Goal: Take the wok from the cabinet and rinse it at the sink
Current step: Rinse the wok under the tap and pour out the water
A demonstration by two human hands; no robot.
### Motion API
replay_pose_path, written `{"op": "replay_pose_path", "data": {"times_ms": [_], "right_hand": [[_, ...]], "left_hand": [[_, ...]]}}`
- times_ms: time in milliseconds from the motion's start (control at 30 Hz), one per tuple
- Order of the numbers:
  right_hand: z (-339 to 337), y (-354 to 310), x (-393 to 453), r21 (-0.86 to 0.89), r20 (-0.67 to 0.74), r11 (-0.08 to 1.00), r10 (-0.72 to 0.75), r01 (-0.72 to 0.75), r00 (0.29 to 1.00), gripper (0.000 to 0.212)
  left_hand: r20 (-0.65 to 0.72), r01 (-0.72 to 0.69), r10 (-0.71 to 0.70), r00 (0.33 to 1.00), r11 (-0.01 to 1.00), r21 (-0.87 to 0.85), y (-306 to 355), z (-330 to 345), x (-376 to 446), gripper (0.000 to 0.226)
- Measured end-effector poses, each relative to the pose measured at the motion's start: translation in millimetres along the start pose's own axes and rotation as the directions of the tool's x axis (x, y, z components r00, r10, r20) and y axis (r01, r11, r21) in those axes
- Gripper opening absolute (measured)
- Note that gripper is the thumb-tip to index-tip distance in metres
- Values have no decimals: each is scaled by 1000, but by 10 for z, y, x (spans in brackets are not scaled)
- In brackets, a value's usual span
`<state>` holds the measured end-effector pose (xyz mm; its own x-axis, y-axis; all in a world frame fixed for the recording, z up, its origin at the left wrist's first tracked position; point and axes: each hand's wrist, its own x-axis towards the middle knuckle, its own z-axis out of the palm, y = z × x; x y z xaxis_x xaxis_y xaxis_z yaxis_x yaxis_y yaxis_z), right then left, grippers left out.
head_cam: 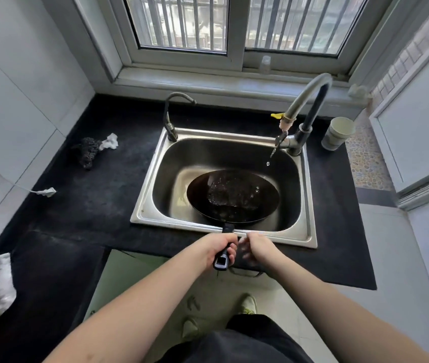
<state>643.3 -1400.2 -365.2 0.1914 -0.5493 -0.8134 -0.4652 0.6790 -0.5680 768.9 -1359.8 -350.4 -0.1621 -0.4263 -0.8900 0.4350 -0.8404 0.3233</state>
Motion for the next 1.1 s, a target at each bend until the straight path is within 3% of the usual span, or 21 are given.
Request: {"op": "replay_pose_path", "data": {"times_ms": [133,267,333,567,667,767,900,1100], "right_hand": [[253,97,35,65,87,997,41,-47,995,35],[407,73,26,236,1,971,32,-31,999,33],[411,59,56,306,27,951,42,-49,999,37],[592,-199,-66,475,356,851,47,-224,933,56],[691,-257,-107,446,487,856,10,-259,873,57],[759,-234,-102,408,470,885,5,-223,883,46],[885,-129,-89,519,361,839,-41,-164,932,34],[1006,-21,-191,538,216,841,-64,-64,974,34]], "left_hand": [[28,0,0,1000,1000,3,21,-63,-83,30],[49,-22,21,999,1000,14,57,-136,-135,25],[64,-31,30,997,999,19,90,-181,-195,19],[15,-191,194,981,945,265,11,-315,-395,21],[25,-273,284,958,890,364,-37,-351,-481,18],[36,-335,359,933,823,459,-91,-426,-550,13],[59,-373,416,908,735,567,-210,-536,-575,8],[150,-446,442,884,704,553,-397,-707,-570,11]]}}
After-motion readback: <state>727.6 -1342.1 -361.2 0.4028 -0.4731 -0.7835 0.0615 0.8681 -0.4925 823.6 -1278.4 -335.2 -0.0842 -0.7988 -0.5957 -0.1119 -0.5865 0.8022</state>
